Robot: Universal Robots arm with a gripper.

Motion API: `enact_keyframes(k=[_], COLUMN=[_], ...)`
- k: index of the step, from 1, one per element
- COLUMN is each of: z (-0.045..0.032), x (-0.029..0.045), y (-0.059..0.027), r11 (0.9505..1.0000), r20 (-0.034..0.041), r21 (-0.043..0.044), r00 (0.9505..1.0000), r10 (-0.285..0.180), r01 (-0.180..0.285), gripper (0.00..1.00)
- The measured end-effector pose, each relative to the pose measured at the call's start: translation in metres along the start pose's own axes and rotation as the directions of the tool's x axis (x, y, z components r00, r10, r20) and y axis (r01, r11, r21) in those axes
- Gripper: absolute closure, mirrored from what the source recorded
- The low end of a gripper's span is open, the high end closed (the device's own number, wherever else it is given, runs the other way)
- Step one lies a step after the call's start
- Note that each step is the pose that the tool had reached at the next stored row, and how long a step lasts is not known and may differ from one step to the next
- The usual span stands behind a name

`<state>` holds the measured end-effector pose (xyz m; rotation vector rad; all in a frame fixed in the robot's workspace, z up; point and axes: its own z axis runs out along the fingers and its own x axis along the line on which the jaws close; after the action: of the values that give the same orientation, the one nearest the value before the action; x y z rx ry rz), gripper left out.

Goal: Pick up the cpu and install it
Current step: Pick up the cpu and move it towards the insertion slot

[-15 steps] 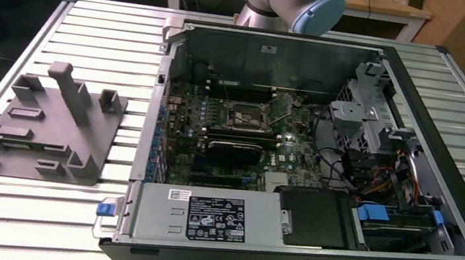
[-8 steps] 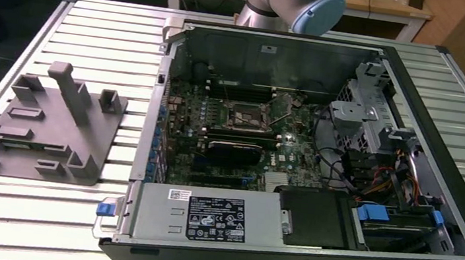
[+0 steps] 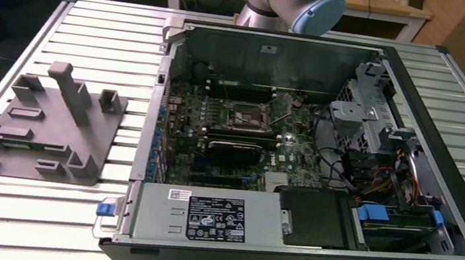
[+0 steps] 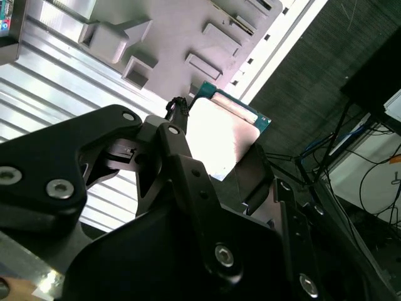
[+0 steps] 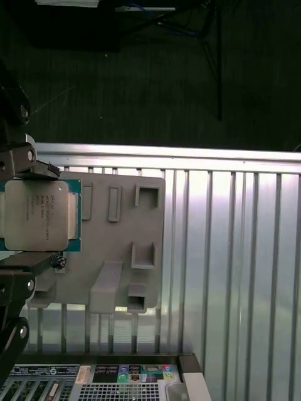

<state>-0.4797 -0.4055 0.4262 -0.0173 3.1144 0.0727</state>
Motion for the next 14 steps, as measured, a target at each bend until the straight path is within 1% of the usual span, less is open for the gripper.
enact_keyframes(k=[2,14], z=[0.0002,0.0008], x=[-0.0021,-0.0223], y=[0.0000,0.0006], r11=[1.0000,1.0000], r20=[0.0002,0.0002], r21=[-0.0001,-0.0001], r00=[1.0000,1.0000], r10=[0.000,0.000], r01=[0.000,0.000], gripper=[0.45,0.45])
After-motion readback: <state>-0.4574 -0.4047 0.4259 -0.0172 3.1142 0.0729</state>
